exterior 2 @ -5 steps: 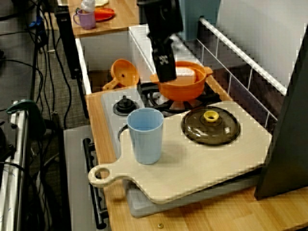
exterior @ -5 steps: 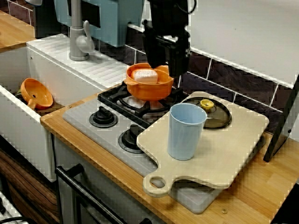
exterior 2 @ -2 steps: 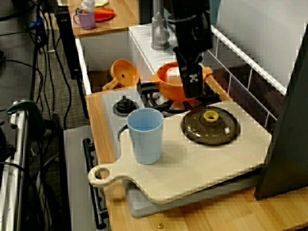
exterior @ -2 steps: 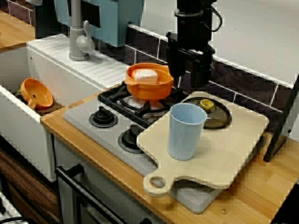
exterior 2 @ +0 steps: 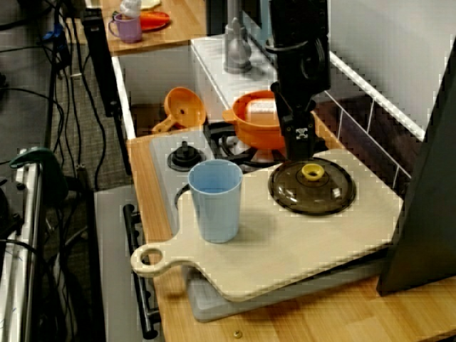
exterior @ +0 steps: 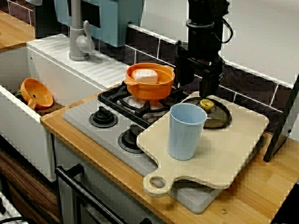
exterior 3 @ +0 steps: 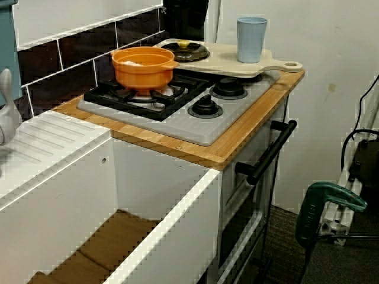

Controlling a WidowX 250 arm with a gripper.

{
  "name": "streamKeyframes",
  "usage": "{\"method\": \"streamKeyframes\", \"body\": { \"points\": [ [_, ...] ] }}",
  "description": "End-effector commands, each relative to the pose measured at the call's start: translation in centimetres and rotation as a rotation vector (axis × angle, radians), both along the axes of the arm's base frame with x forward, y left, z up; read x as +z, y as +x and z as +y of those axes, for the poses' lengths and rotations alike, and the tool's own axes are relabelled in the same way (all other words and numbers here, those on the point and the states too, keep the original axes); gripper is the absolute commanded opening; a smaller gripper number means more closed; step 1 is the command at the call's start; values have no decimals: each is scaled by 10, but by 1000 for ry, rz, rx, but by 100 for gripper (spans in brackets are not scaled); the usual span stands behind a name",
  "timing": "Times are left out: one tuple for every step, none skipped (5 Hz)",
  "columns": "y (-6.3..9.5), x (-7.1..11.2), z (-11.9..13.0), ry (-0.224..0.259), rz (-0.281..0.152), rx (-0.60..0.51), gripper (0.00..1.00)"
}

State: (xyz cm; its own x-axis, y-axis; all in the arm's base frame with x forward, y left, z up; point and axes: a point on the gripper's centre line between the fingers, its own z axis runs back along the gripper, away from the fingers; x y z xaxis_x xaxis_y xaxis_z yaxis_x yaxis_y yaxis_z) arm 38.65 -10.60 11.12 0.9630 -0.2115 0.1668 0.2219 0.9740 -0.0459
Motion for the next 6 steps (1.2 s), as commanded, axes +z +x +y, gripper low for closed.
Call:
{"method": "streamKeyframes", "body": {
  "points": [
    [12,4,-15,-3,-37,-5,100],
    [16,-2,-20,5,-36,-5,100],
    [21,-6,-20,13,-26,-2,100],
    [23,-6,-19,15,-28,3,100],
    [23,-7,-20,27,-22,2,100],
    [23,-8,-19,42,-24,5,0]
  ]
}}
